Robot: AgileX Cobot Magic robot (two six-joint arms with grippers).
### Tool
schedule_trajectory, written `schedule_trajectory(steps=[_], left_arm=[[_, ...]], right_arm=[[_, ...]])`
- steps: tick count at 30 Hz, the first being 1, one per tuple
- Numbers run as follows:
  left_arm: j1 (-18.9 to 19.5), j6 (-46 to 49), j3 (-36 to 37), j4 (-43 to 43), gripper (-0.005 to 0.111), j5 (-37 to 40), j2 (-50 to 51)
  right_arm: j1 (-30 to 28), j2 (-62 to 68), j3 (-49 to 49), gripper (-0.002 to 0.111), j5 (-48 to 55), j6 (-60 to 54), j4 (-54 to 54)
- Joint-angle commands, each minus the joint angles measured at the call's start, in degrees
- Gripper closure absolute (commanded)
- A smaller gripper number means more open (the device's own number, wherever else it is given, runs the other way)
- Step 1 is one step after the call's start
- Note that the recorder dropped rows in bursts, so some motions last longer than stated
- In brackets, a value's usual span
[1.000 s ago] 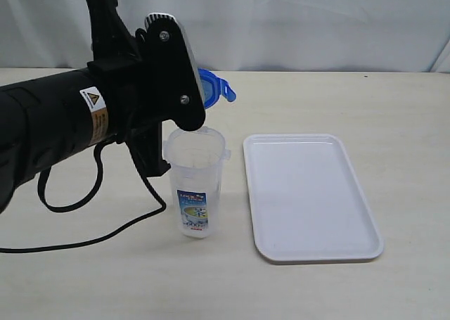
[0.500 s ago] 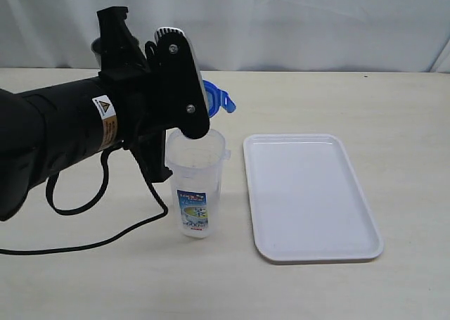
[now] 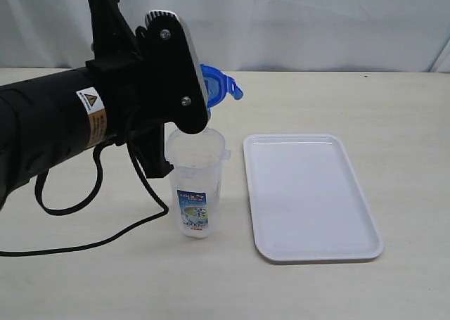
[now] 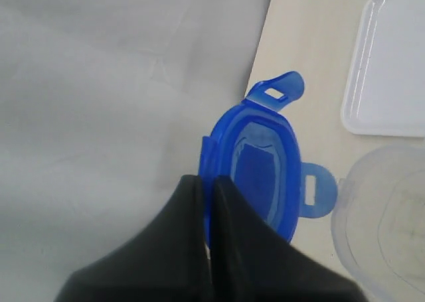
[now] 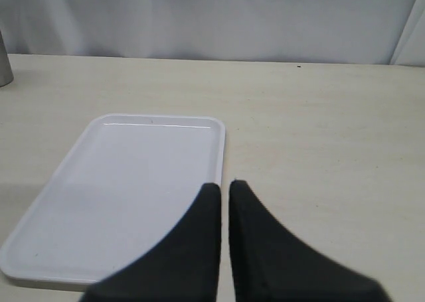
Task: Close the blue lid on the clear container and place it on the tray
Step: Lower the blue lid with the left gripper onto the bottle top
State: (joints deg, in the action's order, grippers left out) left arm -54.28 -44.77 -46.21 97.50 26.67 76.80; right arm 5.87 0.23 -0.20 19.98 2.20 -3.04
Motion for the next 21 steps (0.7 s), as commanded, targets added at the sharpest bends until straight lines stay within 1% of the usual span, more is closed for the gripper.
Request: schedule_trajectory(steps=[1,12,16,17,21], left_arm=[[-0.4,-0.1,0.6,-0.5,0.107,-0.7,-0.7],[-0.4,-0.3,1.6,1.9,0.107,1.6,-0.7],[-0.3,-2.8,1.6,2.5,0.107,6.0,-0.7],[0.2,-3.5,1.6,2.5,0.107,6.3,-0.7],[2.3,-5.2,1.6,2.5,0.107,0.8,-0.7]], right_arm=[[-0.4,-0.2,0.2,0.104,-0.1,0.1,-0.4],[-0.4,-0.2,0.2,0.104,-0.1,0.1,-0.4],[-0.4,-0.2,0.2,0.104,-0.1,0.1,-0.4],[-0.4,-0.2,0.2,0.104,-0.1,0.1,-0.4],[-0.4,-0.2,0.2,0.104,-0.1,0.1,-0.4]])
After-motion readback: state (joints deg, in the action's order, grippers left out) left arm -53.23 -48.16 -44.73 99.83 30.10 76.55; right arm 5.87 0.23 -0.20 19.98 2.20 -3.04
